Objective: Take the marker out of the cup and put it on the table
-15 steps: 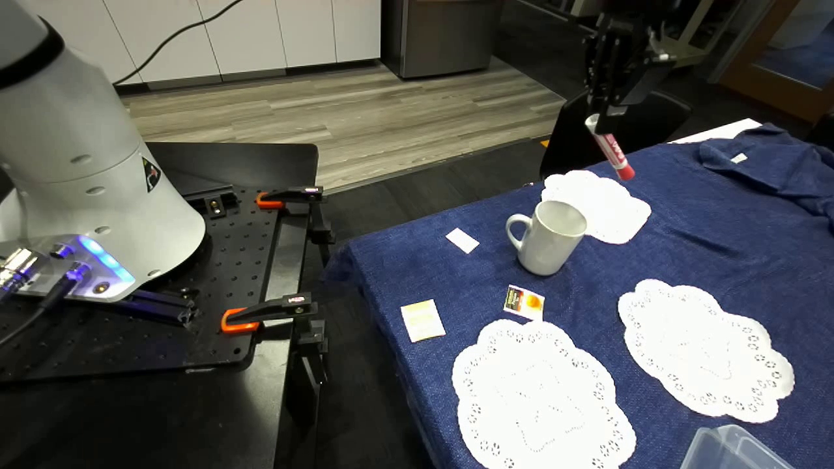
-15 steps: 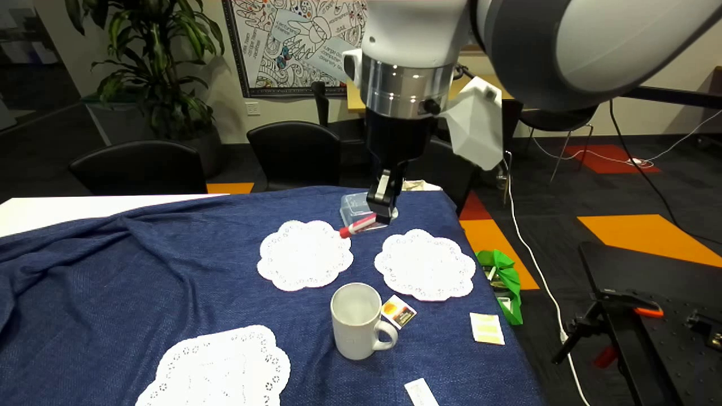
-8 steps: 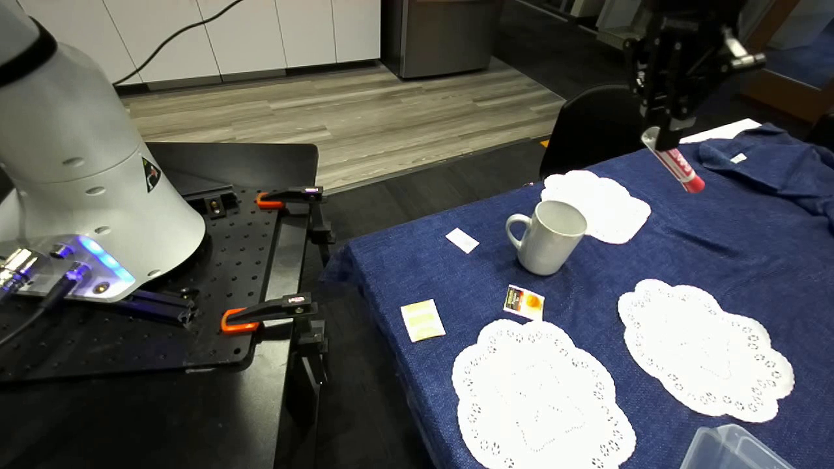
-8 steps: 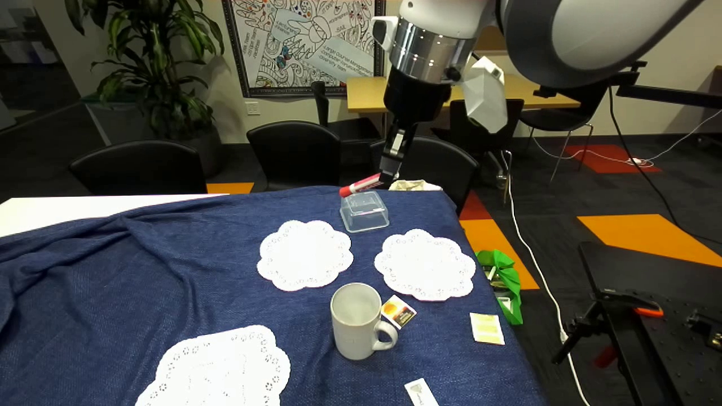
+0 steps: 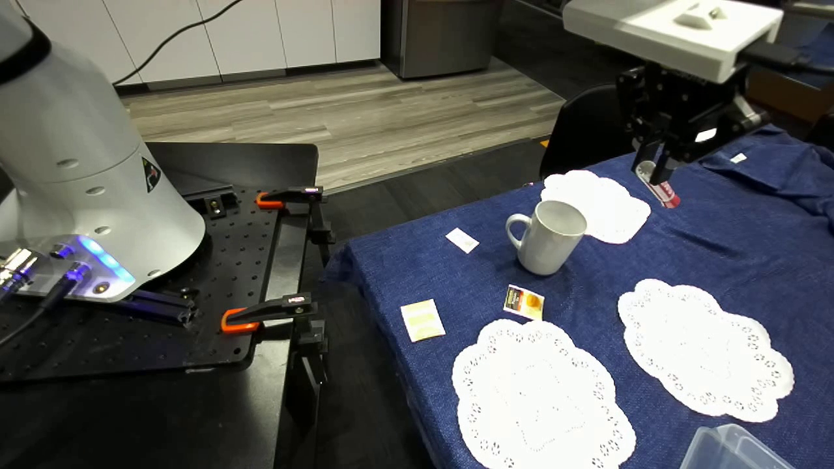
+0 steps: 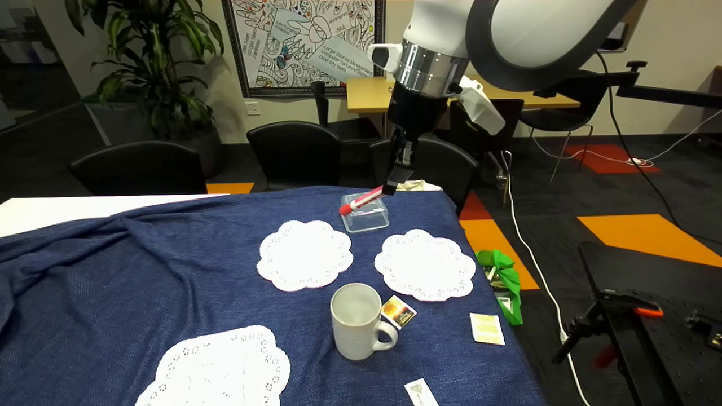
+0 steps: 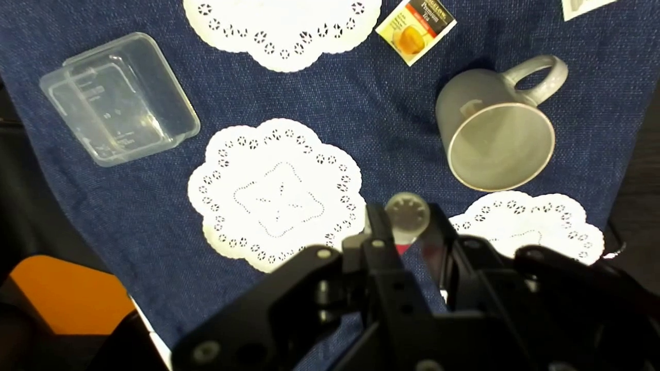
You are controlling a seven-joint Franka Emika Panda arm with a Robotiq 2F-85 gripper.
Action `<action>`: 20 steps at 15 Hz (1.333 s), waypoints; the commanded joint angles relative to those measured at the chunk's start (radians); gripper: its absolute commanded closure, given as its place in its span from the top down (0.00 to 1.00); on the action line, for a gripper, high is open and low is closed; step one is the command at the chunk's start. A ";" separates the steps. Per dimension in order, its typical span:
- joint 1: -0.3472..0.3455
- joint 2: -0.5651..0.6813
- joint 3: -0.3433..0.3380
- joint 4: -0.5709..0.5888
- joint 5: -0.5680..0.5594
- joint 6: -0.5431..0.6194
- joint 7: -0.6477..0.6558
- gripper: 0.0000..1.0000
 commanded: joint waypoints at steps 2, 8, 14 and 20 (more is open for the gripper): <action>-0.017 0.027 0.027 0.022 0.027 0.001 -0.026 0.05; -0.100 0.193 0.110 0.222 0.257 -0.014 -0.216 0.05; -0.142 0.367 0.132 0.396 0.213 0.015 -0.211 0.05; -0.138 0.520 0.109 0.489 0.122 0.140 -0.152 0.05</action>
